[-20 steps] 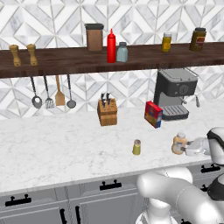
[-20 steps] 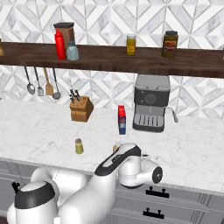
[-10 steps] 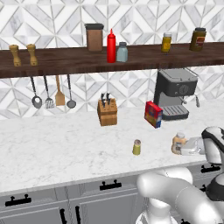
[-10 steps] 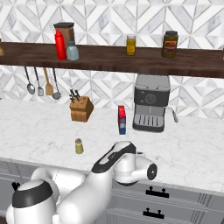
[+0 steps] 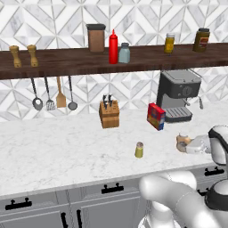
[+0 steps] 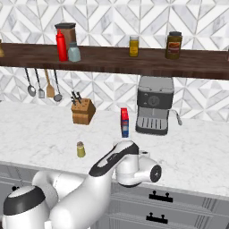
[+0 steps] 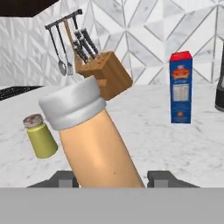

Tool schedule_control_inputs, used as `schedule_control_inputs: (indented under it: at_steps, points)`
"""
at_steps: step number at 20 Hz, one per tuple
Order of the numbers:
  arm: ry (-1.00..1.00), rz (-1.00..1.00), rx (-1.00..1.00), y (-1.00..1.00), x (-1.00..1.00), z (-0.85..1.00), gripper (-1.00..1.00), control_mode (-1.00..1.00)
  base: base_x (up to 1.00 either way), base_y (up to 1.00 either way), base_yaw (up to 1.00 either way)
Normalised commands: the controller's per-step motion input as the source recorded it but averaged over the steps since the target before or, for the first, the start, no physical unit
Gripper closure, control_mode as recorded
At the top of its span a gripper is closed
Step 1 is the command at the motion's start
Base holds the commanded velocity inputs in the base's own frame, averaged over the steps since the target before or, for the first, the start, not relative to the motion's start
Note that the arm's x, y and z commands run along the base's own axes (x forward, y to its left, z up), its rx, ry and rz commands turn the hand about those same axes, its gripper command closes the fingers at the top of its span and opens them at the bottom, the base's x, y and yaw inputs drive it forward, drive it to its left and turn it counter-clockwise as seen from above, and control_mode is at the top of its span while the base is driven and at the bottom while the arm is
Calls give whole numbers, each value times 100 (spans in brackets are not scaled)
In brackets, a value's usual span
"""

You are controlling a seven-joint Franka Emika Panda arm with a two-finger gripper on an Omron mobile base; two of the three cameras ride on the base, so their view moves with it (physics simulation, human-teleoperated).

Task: Put the shaker and condiment bottle from the counter next to their counterparts in the cabinet.

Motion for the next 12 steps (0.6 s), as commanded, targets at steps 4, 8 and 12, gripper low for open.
schedule_control_inputs:
  at_steps: [4,8,12]
  points:
    - [-24,-7,-19,15,0,96,100,-100,0,0,0]
    - [-15,0,-12,25,0,59,100,-100,0,0,0]
    - [-17,0,0,0,-6,42,100,-100,0,0,0]
